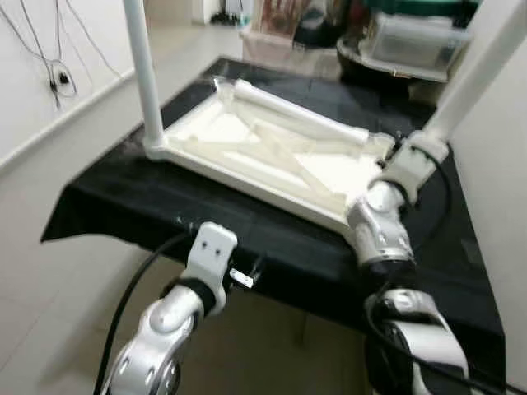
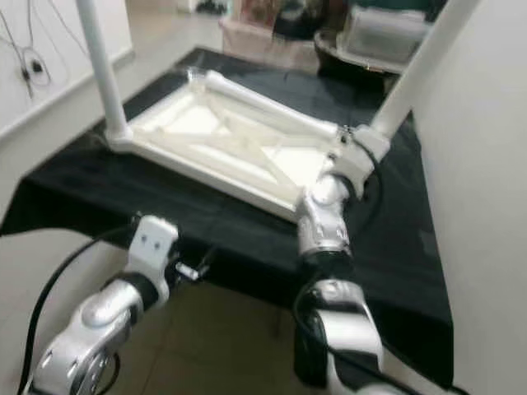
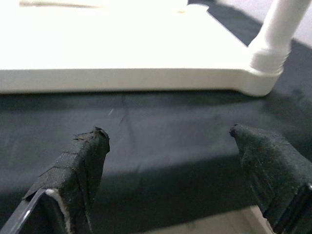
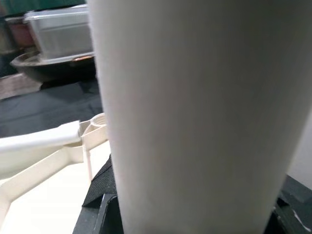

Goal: Building children table

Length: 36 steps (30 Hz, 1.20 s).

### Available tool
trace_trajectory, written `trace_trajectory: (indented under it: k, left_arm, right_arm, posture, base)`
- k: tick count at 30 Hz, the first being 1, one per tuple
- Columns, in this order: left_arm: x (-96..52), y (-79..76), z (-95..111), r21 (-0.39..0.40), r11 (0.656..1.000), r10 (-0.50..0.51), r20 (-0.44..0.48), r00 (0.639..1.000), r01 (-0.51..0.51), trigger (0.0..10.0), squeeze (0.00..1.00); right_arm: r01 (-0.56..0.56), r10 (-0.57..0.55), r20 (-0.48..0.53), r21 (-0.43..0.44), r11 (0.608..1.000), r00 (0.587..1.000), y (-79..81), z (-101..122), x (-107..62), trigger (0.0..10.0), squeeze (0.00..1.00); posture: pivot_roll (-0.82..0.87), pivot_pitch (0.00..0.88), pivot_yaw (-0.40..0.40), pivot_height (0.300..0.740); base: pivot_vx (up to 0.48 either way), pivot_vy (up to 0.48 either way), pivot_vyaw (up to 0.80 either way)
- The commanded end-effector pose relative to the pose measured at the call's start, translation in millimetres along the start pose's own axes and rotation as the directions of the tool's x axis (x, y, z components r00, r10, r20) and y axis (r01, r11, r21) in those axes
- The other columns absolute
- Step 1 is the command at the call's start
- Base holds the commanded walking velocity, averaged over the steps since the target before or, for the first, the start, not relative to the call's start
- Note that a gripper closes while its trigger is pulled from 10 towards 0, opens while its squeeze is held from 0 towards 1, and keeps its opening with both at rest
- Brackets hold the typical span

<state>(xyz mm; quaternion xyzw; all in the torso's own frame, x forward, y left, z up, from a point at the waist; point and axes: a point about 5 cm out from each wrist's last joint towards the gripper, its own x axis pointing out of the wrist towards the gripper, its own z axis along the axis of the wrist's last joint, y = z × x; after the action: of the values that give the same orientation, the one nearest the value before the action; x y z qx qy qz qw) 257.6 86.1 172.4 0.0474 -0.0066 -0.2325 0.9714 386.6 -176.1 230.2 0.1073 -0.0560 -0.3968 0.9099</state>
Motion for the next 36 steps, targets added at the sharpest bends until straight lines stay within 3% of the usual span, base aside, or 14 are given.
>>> trace_trajectory:
  k: [1, 9, 14, 21, 26, 27, 28, 29, 30, 36]
  left_arm:
    - [1.8, -2.3, -4.3, -0.011, 1.0, -0.008, -0.011, 1.0, 0.008, 10.0, 0.0]
    - [4.4, -5.0, -4.2, 0.002, 1.0, -0.015, 0.005, 1.0, 0.015, 10.0, 0.0]
    - [5.9, -8.1, -5.8, -0.002, 1.0, -0.027, 0.009, 1.0, 0.027, 10.0, 0.0]
    - [1.1, -25.3, -7.6, -0.031, 0.985, -0.168, 0.032, 0.985, 0.169, 10.0, 0.0]
    - [-1.8, -28.9, -13.4, -0.032, 0.983, -0.179, 0.023, 0.984, 0.18, 10.0, 0.0]
    - [-2.1, -29.1, -15.0, -0.029, 0.984, -0.178, 0.019, 0.984, 0.178, 10.0, 0.0]
    - [-2.1, -29.1, -15.0, -0.029, 0.984, -0.178, 0.019, 0.984, 0.178, 10.0, 0.0]
    - [-2.4, -29.0, -16.7, -0.029, 0.984, -0.177, 0.014, 0.984, 0.177, 10.0, 0.0]
    - [-2.8, -28.8, -18.3, -0.029, 0.984, -0.176, 0.008, 0.984, 0.176, 10.0, 0.0]
    - [-4.4, -27.7, -23.8, -0.025, 0.984, -0.177, -0.007, 0.984, 0.177, 10.0, 0.0]
  right_arm:
    - [0.067, -0.074, -0.117, -0.065, 0.996, 0.99, -11.0, -29.5, -0.2, 10.0, 0.0]
    - [0.155, -0.165, -0.119, -0.086, 0.984, 0.979, -6.4, -22.3, -4.9, 10.0, 0.0]
    - [0.149, -0.158, -0.09, -0.099, 0.984, 0.983, -2.1, -22.3, -7.9, 10.0, 0.0]
    - [0.134, -0.14, -0.045, -0.11, 0.985, 0.989, 1.6, -20.8, -11.7, 10.0, 0.0]
    - [0.121, -0.127, -0.043, -0.115, 0.986, 0.991, 3.0, -21.1, -12.4, 10.0, 0.0]
    - [0.112, -0.118, -0.044, -0.114, 0.987, 0.992, 3.9, -21.3, -12.5, 10.0, 0.32]
    - [0.112, -0.118, -0.044, -0.114, 0.987, 0.992, 3.9, -21.3, -12.5, 10.0, 0.32]
    - [0.097, -0.103, -0.049, -0.114, 0.989, 0.994, 5.5, -21.4, -12.7, 10.0, 0.78]
    - [0.08, -0.086, -0.049, -0.114, 0.99, 0.995, 7.1, -21.2, -13.0, 10.0, 1.0]
    - [0.06, -0.066, -0.052, -0.111, 0.992, 0.996, 9.9, -22.3, -14.5, 10.0, 1.0]
  posture:
    - [0.19, 0.083, -0.103, 0.74]
    - [0.19, 0.078, -0.103, 0.74]
    - [0.18, 0.071, -0.095, 0.74]
    - [0.17, 0.053, -0.092, 0.74]
    - [0.17, 0.046, -0.092, 0.74]
    - [0.17, 0.042, -0.094, 0.74]
    - [0.17, 0.042, -0.094, 0.74]
    - [0.17, 0.037, -0.093, 0.74]
    - [0.17, 0.037, -0.093, 0.74]
    - [0.17, 0.03, -0.099, 0.74]
  base:
    - [0.0, 0.0, 0.0]
    - [0.0, 0.0, 0.0]
    - [0.0, 0.0, 0.0]
    - [0.0, 0.0, 0.0]
    - [0.0, 0.0, 0.0]
    - [0.0, 0.0, 0.0]
    - [0.0, 0.0, 0.0]
    - [0.0, 0.0, 0.0]
    - [0.0, 0.0, 0.0]
    - [0.0, 0.0, 0.0]
